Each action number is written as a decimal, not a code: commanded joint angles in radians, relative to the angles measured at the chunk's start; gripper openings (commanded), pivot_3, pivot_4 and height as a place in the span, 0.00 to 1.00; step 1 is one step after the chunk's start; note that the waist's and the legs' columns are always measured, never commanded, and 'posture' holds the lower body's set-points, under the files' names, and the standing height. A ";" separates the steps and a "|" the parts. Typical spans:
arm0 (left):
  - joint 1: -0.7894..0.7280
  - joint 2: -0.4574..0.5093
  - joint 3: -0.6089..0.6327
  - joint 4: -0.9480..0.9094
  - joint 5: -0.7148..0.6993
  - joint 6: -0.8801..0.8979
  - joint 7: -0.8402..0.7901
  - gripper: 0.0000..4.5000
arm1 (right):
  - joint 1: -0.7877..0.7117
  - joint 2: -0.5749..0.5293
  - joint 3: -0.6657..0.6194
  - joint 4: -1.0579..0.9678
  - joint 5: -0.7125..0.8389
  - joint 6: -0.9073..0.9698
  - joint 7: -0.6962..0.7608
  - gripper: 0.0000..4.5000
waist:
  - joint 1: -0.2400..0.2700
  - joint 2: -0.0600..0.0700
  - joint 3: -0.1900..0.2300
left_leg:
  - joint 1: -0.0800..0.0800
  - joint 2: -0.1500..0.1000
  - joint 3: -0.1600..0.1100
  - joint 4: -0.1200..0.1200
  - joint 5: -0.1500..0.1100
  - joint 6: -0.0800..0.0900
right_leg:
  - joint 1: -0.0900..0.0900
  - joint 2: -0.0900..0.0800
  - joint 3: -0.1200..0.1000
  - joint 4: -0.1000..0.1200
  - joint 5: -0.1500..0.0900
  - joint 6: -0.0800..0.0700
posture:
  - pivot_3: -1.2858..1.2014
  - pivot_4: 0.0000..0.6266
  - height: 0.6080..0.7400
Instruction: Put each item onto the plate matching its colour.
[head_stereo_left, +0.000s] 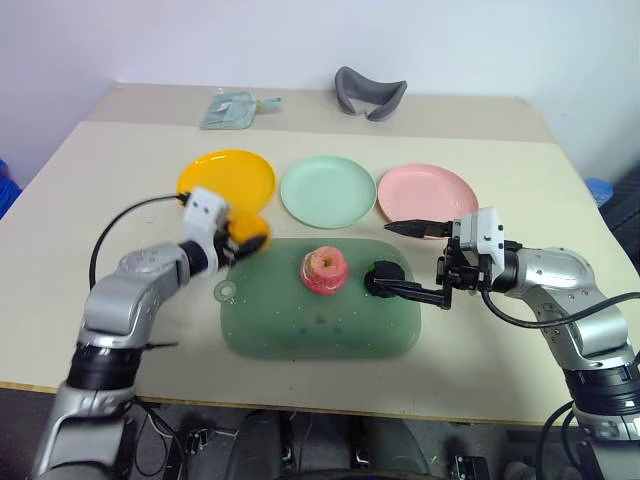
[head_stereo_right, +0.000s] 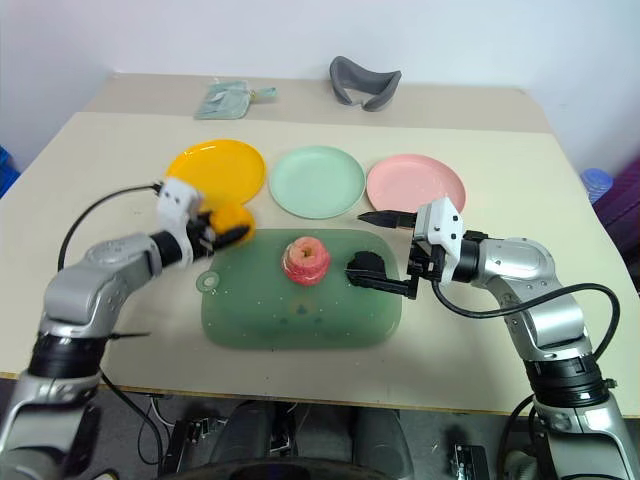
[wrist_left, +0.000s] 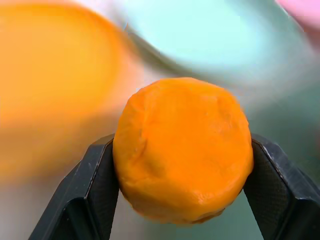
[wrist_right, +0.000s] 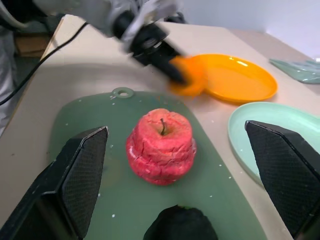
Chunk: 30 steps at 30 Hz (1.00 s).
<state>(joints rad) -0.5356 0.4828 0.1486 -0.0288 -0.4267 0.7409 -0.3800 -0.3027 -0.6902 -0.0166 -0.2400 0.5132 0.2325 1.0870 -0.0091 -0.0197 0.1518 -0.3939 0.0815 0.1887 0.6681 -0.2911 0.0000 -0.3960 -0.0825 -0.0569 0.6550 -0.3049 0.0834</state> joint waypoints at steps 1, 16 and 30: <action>-0.118 -0.047 0.058 0.135 0.074 -0.087 0.157 0.64 | -0.044 0.017 -0.016 -0.009 -0.007 -0.013 -0.026 1.00 | -0.001 0.000 0.000 | 0.000 0.000 0.000 0.000 0.000 0.000 | 0.000 0.000 0.000 0.000 0.000 0.000 | 0.52 0.24 1.00; -0.449 -0.206 0.067 0.870 0.233 -0.473 0.385 0.64 | -0.174 0.114 -0.002 0.029 -0.046 0.029 -0.170 1.00 | -0.005 -0.004 0.002 | -0.004 -0.001 0.002 0.000 0.000 -0.001 | -0.004 0.000 -0.001 0.001 0.000 0.000 | 0.52 0.24 1.00; -0.331 -0.199 0.083 0.615 0.180 -0.451 0.292 0.99 | -0.172 0.157 0.008 -0.014 -0.046 0.142 -0.270 1.00 | -0.004 -0.003 0.002 | -0.014 0.000 0.002 0.007 0.001 -0.001 | -0.013 0.000 -0.002 0.006 0.000 0.000 | 0.52 0.24 1.00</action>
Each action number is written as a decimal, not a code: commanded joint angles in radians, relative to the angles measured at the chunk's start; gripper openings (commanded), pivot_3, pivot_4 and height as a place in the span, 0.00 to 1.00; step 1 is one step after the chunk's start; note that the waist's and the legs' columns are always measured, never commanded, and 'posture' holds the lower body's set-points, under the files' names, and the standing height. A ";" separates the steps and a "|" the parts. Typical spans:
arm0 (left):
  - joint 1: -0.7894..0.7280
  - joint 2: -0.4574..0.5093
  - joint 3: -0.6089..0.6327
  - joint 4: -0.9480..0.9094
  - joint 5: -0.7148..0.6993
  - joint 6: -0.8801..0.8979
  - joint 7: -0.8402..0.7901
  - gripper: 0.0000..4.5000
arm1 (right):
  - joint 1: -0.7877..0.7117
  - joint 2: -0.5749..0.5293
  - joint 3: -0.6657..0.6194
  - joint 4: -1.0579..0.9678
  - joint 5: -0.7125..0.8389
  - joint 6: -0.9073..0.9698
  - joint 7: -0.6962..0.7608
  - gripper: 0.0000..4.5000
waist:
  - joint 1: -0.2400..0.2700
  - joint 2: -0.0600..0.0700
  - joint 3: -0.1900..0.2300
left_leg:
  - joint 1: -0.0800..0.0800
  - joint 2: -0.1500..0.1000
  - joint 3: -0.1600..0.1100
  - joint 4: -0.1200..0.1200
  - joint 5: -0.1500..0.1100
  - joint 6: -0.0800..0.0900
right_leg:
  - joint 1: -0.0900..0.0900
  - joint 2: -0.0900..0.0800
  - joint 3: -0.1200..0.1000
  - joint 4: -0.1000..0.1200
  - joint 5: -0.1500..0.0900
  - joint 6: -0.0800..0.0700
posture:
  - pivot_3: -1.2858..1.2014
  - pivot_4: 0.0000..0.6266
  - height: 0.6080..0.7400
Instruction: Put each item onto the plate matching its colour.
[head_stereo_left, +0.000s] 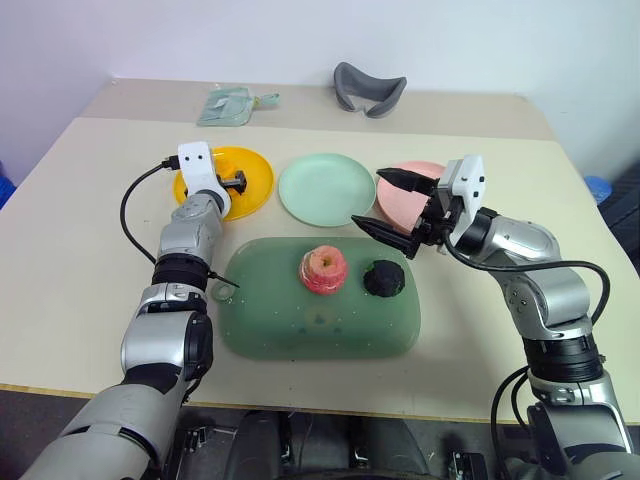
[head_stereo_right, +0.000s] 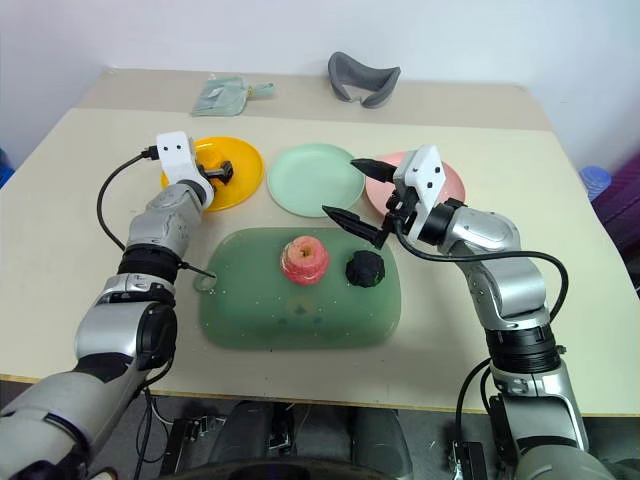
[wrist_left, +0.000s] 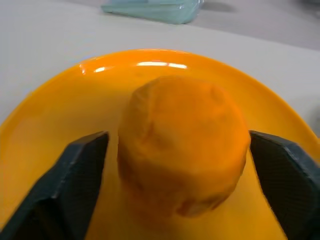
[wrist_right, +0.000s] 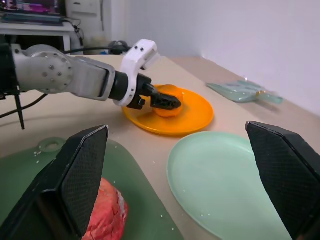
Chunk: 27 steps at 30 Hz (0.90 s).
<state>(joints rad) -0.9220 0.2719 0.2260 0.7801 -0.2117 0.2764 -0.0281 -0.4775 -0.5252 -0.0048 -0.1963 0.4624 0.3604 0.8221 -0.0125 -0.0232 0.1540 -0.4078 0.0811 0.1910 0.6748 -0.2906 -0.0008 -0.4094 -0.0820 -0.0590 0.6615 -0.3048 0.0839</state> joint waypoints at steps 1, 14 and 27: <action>0.105 0.017 0.001 -0.300 -0.078 0.048 -0.128 0.99 | 0.011 -0.013 -0.001 -0.066 0.005 0.028 -0.007 1.00 | -0.003 0.000 0.000 | -0.001 0.000 0.000 0.002 0.000 0.000 | -0.001 0.000 0.000 0.001 0.000 0.000 | 0.52 0.24 1.00; 0.621 0.324 -0.091 -0.868 -0.297 -0.114 -1.012 0.99 | 0.050 -0.034 0.152 -0.127 -0.048 0.151 0.028 1.00 | -0.001 0.002 0.000 | -0.001 0.002 -0.001 0.006 0.000 0.000 | 0.000 0.000 0.000 0.004 0.000 -0.001 | 0.52 0.24 1.00; 0.811 0.465 -0.084 -0.995 -0.446 -0.038 -1.316 0.99 | 0.003 0.051 0.260 0.045 -0.125 0.068 0.095 1.00 | -0.002 0.002 0.000 | -0.001 0.002 -0.004 0.006 -0.001 0.001 | 0.000 0.000 0.000 0.004 0.000 -0.001 | 0.52 0.24 1.00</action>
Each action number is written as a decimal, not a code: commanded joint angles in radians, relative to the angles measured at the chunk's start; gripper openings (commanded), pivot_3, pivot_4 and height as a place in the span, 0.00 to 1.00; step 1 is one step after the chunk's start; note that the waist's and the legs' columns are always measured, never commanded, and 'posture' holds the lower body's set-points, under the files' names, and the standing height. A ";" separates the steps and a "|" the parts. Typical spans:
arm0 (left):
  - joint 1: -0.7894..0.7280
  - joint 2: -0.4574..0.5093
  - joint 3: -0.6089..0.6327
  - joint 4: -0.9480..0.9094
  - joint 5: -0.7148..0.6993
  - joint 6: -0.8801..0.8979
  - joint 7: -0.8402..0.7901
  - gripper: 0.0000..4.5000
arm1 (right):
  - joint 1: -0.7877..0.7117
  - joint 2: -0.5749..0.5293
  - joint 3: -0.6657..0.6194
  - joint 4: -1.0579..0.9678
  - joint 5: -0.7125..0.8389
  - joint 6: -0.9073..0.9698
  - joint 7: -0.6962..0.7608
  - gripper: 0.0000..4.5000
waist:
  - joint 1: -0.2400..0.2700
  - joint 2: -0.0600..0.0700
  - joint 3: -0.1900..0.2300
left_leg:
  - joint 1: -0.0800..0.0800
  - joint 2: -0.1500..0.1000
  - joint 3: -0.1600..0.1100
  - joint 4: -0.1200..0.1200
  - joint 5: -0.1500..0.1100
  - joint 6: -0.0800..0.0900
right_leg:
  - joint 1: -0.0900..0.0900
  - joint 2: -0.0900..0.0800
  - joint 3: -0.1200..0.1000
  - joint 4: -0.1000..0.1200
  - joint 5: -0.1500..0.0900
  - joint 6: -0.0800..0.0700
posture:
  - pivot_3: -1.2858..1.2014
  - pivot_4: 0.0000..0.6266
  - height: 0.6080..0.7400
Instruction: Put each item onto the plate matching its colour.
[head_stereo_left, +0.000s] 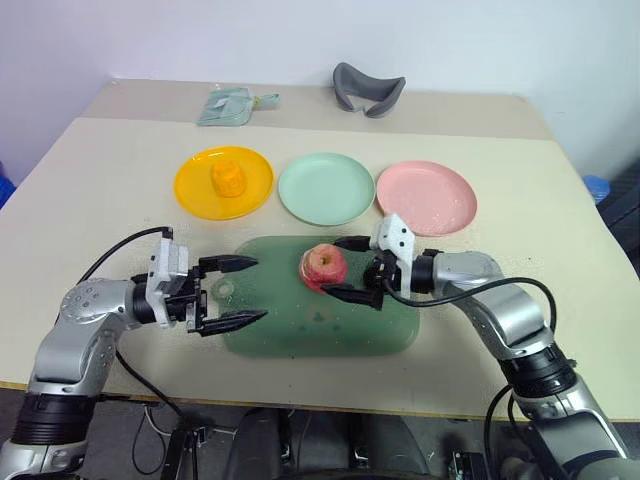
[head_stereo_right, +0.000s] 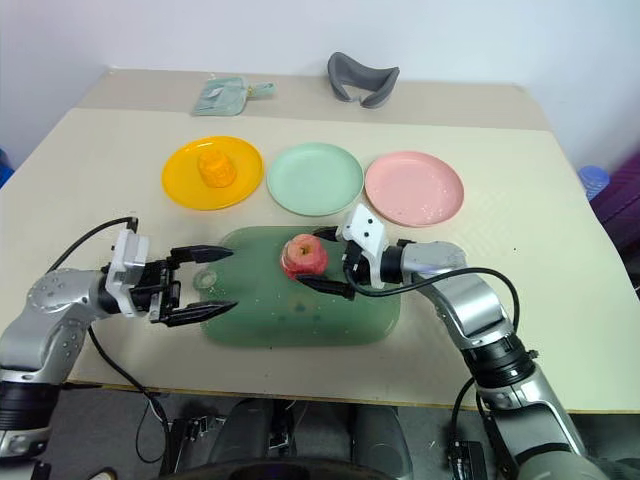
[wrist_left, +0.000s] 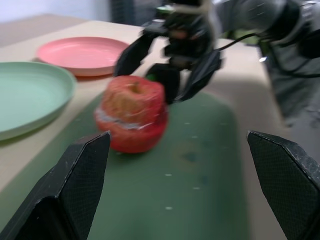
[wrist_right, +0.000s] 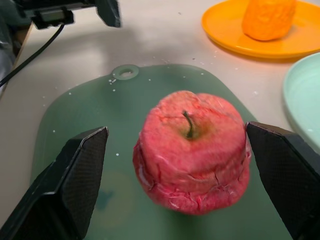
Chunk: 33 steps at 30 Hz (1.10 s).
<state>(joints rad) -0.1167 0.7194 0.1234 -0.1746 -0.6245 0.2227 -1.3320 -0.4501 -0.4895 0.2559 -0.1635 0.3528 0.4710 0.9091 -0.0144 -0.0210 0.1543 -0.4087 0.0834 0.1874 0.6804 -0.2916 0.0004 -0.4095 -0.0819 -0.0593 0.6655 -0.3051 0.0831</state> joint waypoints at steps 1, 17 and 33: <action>0.010 0.021 0.019 -0.044 -0.035 0.022 -0.016 0.99 | -0.031 0.027 0.003 0.033 -0.024 -0.056 0.008 1.00 | 0.000 0.000 0.000 | 0.000 0.000 0.000 0.000 0.000 0.000 | 0.000 0.000 0.000 0.000 0.000 0.000 | 0.52 0.24 1.00; 0.005 -0.032 0.013 -0.039 0.039 -0.020 0.110 1.00 | -0.060 0.096 -0.037 0.141 -0.081 -0.137 -0.019 0.55 | 0.000 0.000 0.000 | 0.000 0.000 0.000 0.000 0.000 0.000 | 0.000 0.000 0.000 0.000 0.000 0.000 | 0.52 0.24 1.00; -0.173 -0.160 -0.106 -0.092 0.102 0.210 0.460 1.00 | -0.493 -0.028 -0.364 0.916 -0.164 -0.294 -0.316 0.55 | -0.005 0.003 0.002 | 0.000 0.000 0.002 0.000 0.000 0.000 | 0.000 0.000 0.000 0.000 0.000 0.000 | 0.52 0.24 1.00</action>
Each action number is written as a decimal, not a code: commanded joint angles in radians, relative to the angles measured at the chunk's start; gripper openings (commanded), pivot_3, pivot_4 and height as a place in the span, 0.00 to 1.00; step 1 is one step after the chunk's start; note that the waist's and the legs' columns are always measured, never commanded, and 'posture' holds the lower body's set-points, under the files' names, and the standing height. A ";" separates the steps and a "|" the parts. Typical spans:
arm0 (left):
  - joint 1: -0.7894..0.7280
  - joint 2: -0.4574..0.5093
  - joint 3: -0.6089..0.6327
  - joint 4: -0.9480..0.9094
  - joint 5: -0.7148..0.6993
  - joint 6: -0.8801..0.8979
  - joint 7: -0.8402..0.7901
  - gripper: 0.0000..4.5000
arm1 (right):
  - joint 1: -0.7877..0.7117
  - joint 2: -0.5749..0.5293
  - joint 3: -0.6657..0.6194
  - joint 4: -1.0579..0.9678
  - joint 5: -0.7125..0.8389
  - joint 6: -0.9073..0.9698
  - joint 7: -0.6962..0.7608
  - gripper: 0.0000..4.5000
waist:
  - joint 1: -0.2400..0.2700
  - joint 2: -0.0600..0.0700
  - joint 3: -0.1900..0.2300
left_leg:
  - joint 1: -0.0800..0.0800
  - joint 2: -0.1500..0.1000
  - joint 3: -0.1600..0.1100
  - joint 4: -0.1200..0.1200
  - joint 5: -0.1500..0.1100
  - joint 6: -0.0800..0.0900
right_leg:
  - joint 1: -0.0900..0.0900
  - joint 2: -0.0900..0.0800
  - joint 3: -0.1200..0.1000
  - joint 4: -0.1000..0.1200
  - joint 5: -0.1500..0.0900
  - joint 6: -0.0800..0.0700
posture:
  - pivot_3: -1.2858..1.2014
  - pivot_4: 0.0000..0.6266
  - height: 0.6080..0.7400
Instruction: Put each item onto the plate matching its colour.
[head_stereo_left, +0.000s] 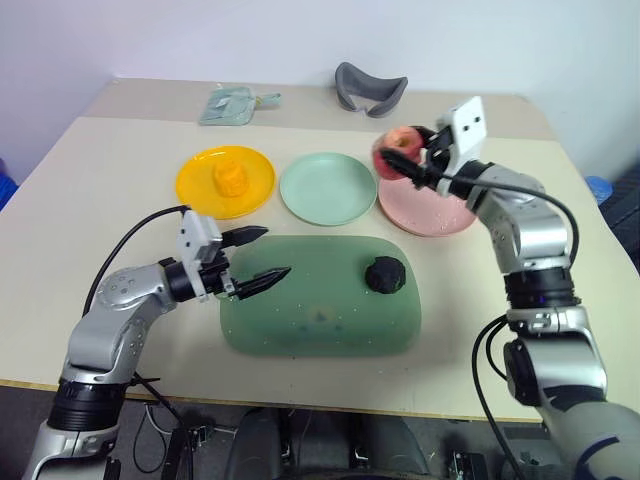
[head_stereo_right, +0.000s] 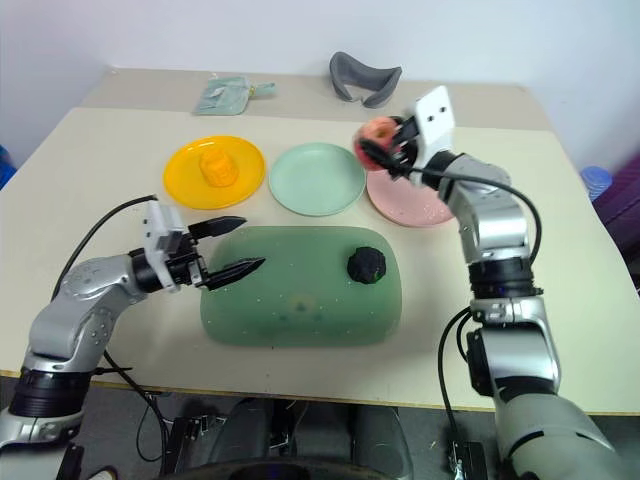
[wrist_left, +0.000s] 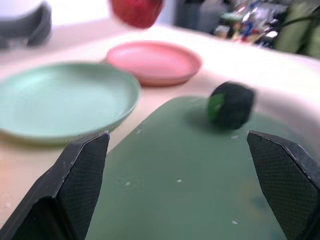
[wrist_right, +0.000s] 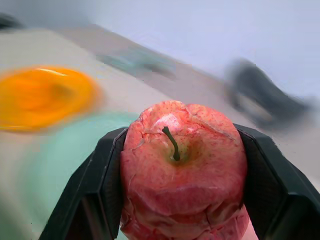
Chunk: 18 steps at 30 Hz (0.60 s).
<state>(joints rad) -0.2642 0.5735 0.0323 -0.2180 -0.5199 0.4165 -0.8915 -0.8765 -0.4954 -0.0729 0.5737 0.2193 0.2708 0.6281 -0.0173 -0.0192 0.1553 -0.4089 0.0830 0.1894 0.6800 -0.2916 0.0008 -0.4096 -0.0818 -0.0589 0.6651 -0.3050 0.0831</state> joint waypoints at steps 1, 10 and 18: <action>-0.034 -0.020 -0.021 -0.048 0.001 0.017 0.024 1.00 | -0.087 -0.026 -0.035 0.260 -0.044 -0.128 -0.040 0.55 | -0.004 0.002 0.001 | 0.000 0.000 0.001 0.000 0.000 0.000 | 0.000 0.000 0.000 0.000 0.000 0.000 | 0.52 0.24 1.00; -0.016 -0.035 -0.039 -0.060 -0.006 0.024 0.022 1.00 | -0.153 -0.022 -0.063 0.511 -0.049 -0.246 0.032 0.97 | -0.027 0.007 0.004 | 0.000 0.001 0.001 0.000 0.000 0.000 | -0.001 0.000 0.001 0.001 0.000 0.000 | 0.52 0.24 1.00; 0.038 0.013 -0.033 -0.099 -0.080 0.012 -0.139 1.00 | 0.106 -0.119 -0.089 -0.042 0.111 -0.065 0.327 0.99 | -0.009 0.010 0.006 | 0.000 0.001 -0.001 0.000 0.000 0.000 | 0.000 0.000 0.001 0.000 0.000 0.000 | 0.52 0.24 1.00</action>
<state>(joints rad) -0.2276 0.5750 -0.0144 -0.2710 -0.5643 0.4443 -0.9872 -0.8001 -0.5934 -0.1446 0.6561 0.2823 0.1533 0.9082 -0.0263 -0.0092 0.1611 -0.4089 0.0838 0.1882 0.6800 -0.2914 0.0004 -0.4096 -0.0820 -0.0576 0.6650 -0.3050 0.0835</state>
